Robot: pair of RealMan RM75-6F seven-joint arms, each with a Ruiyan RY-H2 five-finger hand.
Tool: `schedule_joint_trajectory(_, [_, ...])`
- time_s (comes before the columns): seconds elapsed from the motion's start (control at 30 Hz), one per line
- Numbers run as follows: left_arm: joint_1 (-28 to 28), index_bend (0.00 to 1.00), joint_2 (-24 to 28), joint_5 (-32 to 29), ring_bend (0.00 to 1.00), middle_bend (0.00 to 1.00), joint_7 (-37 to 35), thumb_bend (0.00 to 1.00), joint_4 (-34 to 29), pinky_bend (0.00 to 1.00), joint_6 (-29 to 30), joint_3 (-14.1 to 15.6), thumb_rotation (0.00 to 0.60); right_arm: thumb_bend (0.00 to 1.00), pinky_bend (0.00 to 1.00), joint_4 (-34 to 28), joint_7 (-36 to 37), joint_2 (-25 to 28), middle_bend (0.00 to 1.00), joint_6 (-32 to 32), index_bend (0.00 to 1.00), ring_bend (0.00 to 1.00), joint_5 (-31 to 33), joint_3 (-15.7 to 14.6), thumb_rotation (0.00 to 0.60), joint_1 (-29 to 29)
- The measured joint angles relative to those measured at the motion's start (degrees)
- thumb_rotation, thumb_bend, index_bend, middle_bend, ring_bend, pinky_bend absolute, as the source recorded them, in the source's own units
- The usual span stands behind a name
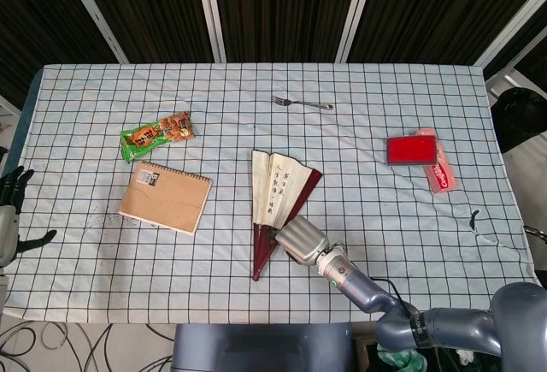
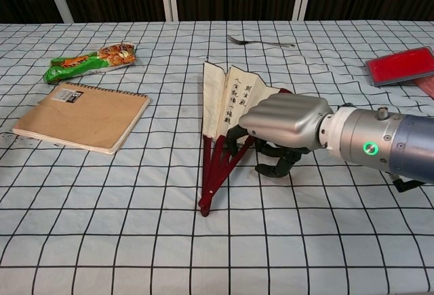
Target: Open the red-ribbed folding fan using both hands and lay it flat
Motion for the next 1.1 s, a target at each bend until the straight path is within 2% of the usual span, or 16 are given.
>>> schedule_joint_trajectory(0.17, [0.0,0.0,0.1,0.1,0.0,0.0,-0.1,0.0,0.0,0.0,0.1,0.0,0.6,0.5,0.88,0.0,1.0,0.1,0.88,0.0,0.59,0.93,0.0,-0.4,0.6,-0.1])
schedule_joint_trajectory(0.27, [0.0,0.0,0.1,0.1,0.0,0.0,-0.1,0.0,-0.1,0.0,0.1,0.0,0.6,0.49,0.88,-0.1,1.6,0.1,0.87,0.1,0.6,0.93,-0.5,-0.6,0.6,-0.2])
schedule_joint_trajectory(0.33, [0.0,0.0,0.1,0.1,0.0,0.0,-0.1,0.0,-0.2,0.0,0.1,0.0,0.6,0.43,0.88,0.0,2.1,0.2,0.87,0.1,0.6,0.93,-0.8,-0.9,0.6,-0.2])
schedule_joint_trajectory(0.4, [0.0,0.0,0.1,0.1,0.0,0.0,-0.2,0.0,-0.2,0.0,0.1,0.0,0.6,0.32,0.88,0.0,2.3,0.1,0.87,0.1,0.6,0.93,-0.9,-1.0,0.6,-0.2])
schedule_joint_trajectory(0.47, [0.0,0.0,0.1,0.1,0.0,0.0,-0.3,0.0,-0.3,0.0,0.1,0.0,0.6,0.27,0.88,0.1,2.4,0.0,0.87,0.2,0.6,0.93,-0.9,-1.2,0.6,-0.3])
schedule_joint_trajectory(0.57, [0.0,0.0,0.2,0.1,0.0,0.0,-0.4,0.0,-0.4,0.0,0.1,-0.1,0.6,0.24,0.88,0.3,2.6,-0.2,0.87,0.8,0.62,0.93,-1.3,-1.3,0.6,-0.4])
schedule_joint_trajectory(0.77, [0.0,0.0,0.2,0.1,0.0,0.0,-0.6,0.0,-0.5,0.0,0.1,-0.1,0.6,0.24,0.88,1.6,3.8,-1.3,0.87,2.8,0.74,0.93,-2.8,-1.3,0.6,-1.1])
schedule_joint_trajectory(0.83, [0.0,0.0,0.2,0.1,0.0,0.0,-0.6,0.0,-0.5,0.0,0.1,-0.1,0.6,0.28,0.88,2.0,4.3,-1.7,0.87,3.1,0.78,0.93,-3.1,-1.3,0.6,-1.3])
schedule_joint_trajectory(1.0, [0.0,0.0,0.3,0.0,0.0,0.0,-0.7,0.0,-0.6,0.0,0.0,-0.2,0.6,0.49,0.88,2.4,5.3,-2.0,0.89,2.9,0.84,0.94,-3.7,-1.5,0.6,-1.4])
schedule_joint_trajectory(1.1, [0.0,0.0,0.3,-0.1,0.0,0.0,-0.9,0.0,-0.6,0.0,-0.1,-0.2,0.6,0.56,0.88,2.4,6.0,-2.1,0.9,2.8,0.87,0.95,-4.4,-1.5,0.6,-1.4])
